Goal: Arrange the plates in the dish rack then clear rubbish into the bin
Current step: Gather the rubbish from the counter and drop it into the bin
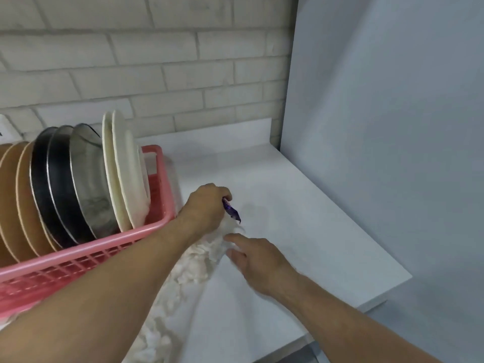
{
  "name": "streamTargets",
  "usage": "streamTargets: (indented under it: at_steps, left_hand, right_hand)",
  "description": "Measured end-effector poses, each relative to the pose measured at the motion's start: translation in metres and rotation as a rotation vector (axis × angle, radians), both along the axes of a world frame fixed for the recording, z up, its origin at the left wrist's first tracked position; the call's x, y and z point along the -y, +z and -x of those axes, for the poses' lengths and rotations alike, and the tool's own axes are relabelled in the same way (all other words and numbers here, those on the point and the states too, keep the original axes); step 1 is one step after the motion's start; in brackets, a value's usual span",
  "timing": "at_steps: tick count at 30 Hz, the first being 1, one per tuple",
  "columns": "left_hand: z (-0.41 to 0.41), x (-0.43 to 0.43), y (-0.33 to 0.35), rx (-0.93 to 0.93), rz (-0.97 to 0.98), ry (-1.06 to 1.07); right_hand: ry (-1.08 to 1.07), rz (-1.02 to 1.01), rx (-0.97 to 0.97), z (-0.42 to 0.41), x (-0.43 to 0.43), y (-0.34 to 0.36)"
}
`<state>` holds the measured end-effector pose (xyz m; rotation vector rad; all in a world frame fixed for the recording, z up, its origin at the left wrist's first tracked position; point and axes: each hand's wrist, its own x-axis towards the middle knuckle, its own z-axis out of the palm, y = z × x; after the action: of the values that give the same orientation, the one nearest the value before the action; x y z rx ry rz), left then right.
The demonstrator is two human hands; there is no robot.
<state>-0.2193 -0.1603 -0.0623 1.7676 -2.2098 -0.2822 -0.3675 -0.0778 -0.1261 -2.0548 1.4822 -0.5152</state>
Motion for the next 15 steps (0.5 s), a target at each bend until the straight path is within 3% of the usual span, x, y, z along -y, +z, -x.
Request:
streamTargets:
  at_steps: [7,10,15]
  left_hand:
    - [-0.003,-0.019,0.026,-0.196,0.123,0.086]
    - [-0.006,-0.029,0.031,-0.208,0.139,0.11]
    - [-0.013,-0.036,0.04,-0.386,0.217,0.139]
  right_hand:
    - [0.055,0.017,-0.23,-0.035,0.026,-0.005]
    - [0.022,-0.009,-0.15,-0.028,0.025,-0.008]
    - [-0.059,0.047,-0.001,0.0,0.025,0.01]
